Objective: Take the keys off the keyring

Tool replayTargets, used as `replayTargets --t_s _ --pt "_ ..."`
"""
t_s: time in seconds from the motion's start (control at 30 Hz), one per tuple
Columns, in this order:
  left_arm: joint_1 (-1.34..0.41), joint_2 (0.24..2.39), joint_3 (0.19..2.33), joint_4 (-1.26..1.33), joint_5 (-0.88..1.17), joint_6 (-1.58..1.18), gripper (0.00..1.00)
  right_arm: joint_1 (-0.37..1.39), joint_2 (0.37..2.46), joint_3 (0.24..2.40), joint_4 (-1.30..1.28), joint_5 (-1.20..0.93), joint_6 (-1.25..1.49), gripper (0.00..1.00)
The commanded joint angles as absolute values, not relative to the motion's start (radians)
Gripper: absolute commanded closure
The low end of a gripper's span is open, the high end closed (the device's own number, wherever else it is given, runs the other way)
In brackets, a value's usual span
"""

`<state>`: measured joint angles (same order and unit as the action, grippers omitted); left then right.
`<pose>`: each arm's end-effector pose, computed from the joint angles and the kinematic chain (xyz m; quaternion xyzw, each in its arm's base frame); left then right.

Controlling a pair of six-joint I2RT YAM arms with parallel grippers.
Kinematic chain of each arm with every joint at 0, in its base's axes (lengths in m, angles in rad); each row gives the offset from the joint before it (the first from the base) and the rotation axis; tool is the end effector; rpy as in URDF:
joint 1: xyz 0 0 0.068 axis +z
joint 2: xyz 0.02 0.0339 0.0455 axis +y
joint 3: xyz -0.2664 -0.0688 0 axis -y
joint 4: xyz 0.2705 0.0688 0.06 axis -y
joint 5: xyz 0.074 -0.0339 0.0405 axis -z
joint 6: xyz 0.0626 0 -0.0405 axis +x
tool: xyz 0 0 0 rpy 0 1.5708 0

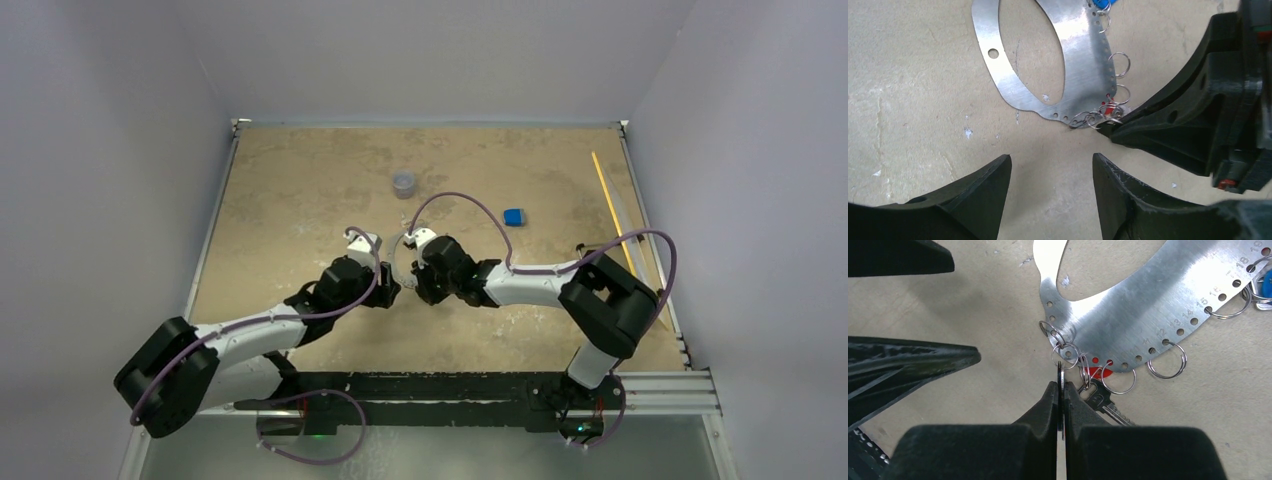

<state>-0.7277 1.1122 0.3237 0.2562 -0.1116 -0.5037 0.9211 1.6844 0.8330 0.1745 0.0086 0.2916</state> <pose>0.1933 -0.1629 0.1337 0.0694 0.8645 -0.2466 0.4324 0.2303 0.3023 0.1287 -0.2774 0.8580 0.2431 0.3574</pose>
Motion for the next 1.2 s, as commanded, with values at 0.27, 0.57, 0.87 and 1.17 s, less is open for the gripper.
replayTargets --t_s 0.27,0.57,0.87,1.17 --pt "-0.708 1.298 0.403 0.467 0.007 -0.359 0.56 0.906 1.614 0.847 0.098 0.014 0.183 1.0" --pt "-0.7 1.366 0.402 0.578 0.109 -0.31 0.62 0.905 1.582 0.856 0.094 0.002 0.154 1.0" --pt "-0.695 1.417 0.359 0.667 0.116 -0.326 0.65 0.904 1.571 0.864 0.089 -0.002 0.149 1.0" --pt "-0.696 1.453 0.338 0.709 0.132 -0.332 0.7 0.904 1.588 0.903 0.063 -0.044 0.133 1.0"
